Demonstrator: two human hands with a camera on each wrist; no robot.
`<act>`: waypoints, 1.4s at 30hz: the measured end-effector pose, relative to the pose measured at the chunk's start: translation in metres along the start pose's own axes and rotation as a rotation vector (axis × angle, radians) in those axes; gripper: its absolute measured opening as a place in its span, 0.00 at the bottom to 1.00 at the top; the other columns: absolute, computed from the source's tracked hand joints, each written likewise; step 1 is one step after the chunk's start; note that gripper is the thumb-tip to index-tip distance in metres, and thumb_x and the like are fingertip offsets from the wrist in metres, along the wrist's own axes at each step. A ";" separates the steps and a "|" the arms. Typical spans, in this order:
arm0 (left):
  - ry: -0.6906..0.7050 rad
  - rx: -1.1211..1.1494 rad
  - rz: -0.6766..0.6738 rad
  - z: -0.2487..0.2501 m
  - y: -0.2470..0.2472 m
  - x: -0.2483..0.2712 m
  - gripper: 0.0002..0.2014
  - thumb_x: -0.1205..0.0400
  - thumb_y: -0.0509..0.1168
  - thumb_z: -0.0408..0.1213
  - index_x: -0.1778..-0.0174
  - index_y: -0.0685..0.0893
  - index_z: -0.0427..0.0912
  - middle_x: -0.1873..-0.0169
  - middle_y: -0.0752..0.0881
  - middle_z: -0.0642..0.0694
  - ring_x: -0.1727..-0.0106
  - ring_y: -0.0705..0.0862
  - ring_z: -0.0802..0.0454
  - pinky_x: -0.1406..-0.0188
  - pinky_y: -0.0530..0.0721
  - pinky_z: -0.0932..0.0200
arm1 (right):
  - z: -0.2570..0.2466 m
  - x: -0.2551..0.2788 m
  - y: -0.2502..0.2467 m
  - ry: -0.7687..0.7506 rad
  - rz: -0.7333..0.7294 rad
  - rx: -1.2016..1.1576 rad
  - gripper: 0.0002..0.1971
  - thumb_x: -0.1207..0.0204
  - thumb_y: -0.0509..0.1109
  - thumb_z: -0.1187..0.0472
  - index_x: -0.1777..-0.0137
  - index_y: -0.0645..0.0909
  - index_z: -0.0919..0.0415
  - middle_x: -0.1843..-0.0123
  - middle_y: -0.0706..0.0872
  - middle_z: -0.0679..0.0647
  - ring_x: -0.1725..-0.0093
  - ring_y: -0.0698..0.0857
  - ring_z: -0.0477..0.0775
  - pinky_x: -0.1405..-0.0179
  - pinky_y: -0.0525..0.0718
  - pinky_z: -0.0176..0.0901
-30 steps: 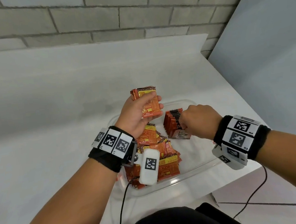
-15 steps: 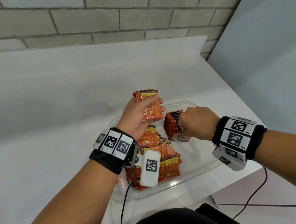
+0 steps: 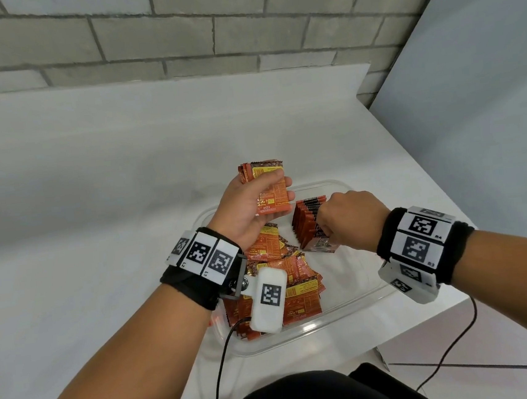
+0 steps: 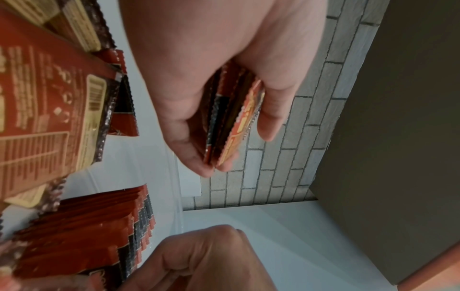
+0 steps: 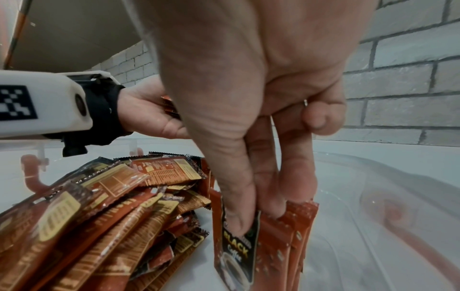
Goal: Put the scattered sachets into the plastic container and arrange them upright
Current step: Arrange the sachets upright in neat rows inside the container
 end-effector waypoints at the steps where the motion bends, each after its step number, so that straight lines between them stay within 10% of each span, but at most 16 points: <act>1: 0.001 -0.004 0.002 0.000 0.000 0.000 0.04 0.19 0.67 0.34 0.50 0.83 0.39 0.60 0.89 0.42 0.62 0.88 0.48 0.58 0.88 0.50 | 0.000 0.000 0.000 0.005 -0.002 0.000 0.05 0.23 0.68 0.62 0.50 0.81 0.60 0.59 0.74 0.53 0.63 0.75 0.56 0.70 0.70 0.41; 16: -0.078 -0.005 0.019 -0.004 0.002 -0.001 0.07 0.16 0.60 0.36 0.48 0.80 0.37 0.60 0.88 0.40 0.64 0.88 0.46 0.59 0.87 0.50 | 0.025 0.013 0.009 0.043 0.031 -0.174 0.09 0.27 0.75 0.53 0.55 0.80 0.57 0.54 0.87 0.51 0.58 0.85 0.55 0.66 0.77 0.42; 26: -0.089 -0.027 0.021 -0.005 0.004 -0.001 0.07 0.16 0.61 0.37 0.48 0.80 0.39 0.62 0.89 0.42 0.65 0.88 0.47 0.61 0.87 0.52 | -0.006 0.017 0.015 -0.149 -0.205 -0.115 0.22 0.30 0.76 0.44 0.45 0.84 0.59 0.50 0.88 0.52 0.54 0.84 0.52 0.57 0.85 0.44; 37: -0.087 -0.034 0.013 -0.003 0.004 0.001 0.06 0.16 0.61 0.36 0.51 0.81 0.39 0.62 0.89 0.43 0.66 0.88 0.48 0.65 0.88 0.54 | -0.014 0.010 0.007 -0.174 -0.243 0.007 0.17 0.26 0.74 0.49 0.46 0.81 0.62 0.67 0.74 0.49 0.64 0.76 0.51 0.63 0.76 0.41; 42: -0.092 -0.032 0.001 -0.003 0.005 0.001 0.05 0.16 0.62 0.36 0.51 0.81 0.39 0.62 0.89 0.43 0.66 0.88 0.48 0.65 0.88 0.53 | -0.020 0.012 0.008 -0.204 -0.258 0.032 0.21 0.29 0.75 0.45 0.64 0.67 0.56 0.72 0.68 0.48 0.73 0.68 0.46 0.71 0.74 0.39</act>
Point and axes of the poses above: each hand's wrist, its own x-axis away from the middle knuckle, its own y-axis out of the palm, z = x × y, the point moved 4 cm from there along -x, towards the middle knuckle
